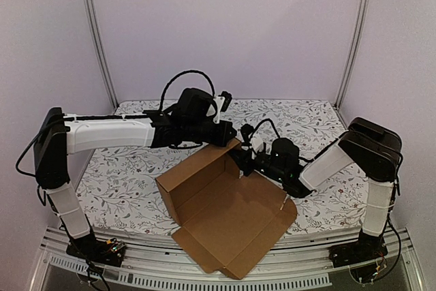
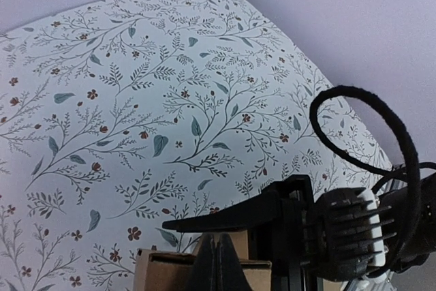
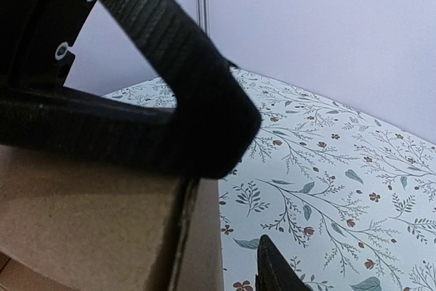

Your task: Fold the paper box

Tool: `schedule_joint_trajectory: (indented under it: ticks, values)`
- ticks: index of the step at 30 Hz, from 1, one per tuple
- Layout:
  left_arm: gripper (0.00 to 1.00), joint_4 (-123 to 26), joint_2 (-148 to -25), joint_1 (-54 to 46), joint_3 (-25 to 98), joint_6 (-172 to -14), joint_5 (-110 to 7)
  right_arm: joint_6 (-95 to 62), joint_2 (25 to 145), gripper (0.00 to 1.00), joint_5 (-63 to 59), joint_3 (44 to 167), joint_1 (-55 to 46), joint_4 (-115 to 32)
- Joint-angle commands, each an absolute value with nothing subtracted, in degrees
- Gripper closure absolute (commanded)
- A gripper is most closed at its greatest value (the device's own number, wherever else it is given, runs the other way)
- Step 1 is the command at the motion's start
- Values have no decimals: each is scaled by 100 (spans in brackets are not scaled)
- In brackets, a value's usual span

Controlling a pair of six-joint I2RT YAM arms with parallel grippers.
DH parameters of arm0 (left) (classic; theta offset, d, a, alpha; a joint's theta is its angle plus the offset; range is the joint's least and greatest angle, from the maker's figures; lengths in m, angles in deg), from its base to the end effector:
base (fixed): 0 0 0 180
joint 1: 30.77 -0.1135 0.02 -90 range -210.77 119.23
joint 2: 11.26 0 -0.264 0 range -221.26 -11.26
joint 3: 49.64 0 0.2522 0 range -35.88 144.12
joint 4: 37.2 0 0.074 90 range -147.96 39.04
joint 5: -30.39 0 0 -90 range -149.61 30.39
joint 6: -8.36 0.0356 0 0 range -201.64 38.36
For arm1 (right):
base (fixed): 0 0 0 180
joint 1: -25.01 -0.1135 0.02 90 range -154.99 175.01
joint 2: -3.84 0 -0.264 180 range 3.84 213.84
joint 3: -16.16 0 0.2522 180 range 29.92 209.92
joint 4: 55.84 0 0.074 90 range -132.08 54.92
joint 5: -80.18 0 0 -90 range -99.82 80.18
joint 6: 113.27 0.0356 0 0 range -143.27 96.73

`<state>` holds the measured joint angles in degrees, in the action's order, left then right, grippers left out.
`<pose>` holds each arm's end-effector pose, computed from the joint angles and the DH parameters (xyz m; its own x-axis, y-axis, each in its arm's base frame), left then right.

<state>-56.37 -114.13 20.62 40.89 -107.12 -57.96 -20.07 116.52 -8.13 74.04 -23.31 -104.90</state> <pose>0.2604 -0.3277 0.2597 -0.6370 0.1086 -0.7632 0.5786 0.7215 -0.3803 0.2494 0.2817 0.1400 -0.1092 -0.0387 -0.9933 -0.7612 0.6459 0.0585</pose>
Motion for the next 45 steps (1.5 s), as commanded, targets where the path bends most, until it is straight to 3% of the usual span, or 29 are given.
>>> schedule_joint_trajectory:
  ticks: [1, 7, 11, 16, 20, 24, 45]
  values:
    - [100, -6568, -11653, 2196, 3884, -10687, -5812, -1847, 11888, 68, -951, 7567, -2330, -10688]
    - [100, -6568, -11604, 2205, 3885, -10700, -5838, -1943, 12293, 68, -1266, 7717, -2434, -10744]
    - [100, -6570, -11608, 2205, 3878, -10696, -5840, -1957, 12430, 100, -1384, 7777, -2473, -10786]
    - [100, -6579, -11599, 2205, 3874, -10704, -5866, -1986, 12475, 100, -1510, 7743, -2480, -10861]
    - [100, -6577, -11589, 2206, 3874, -10702, -5887, -1935, 12503, 80, -1550, 7668, -2503, -10977]
    - [100, -6589, -11577, 2205, 3869, -10689, -5921, -1906, 12500, 71, -1558, 7567, -2543, -10995]
    - [100, -6615, -11576, 2205, 3892, -10680, -5925, -1736, 13029, 67, -1620, 7751, -2617, -11028]
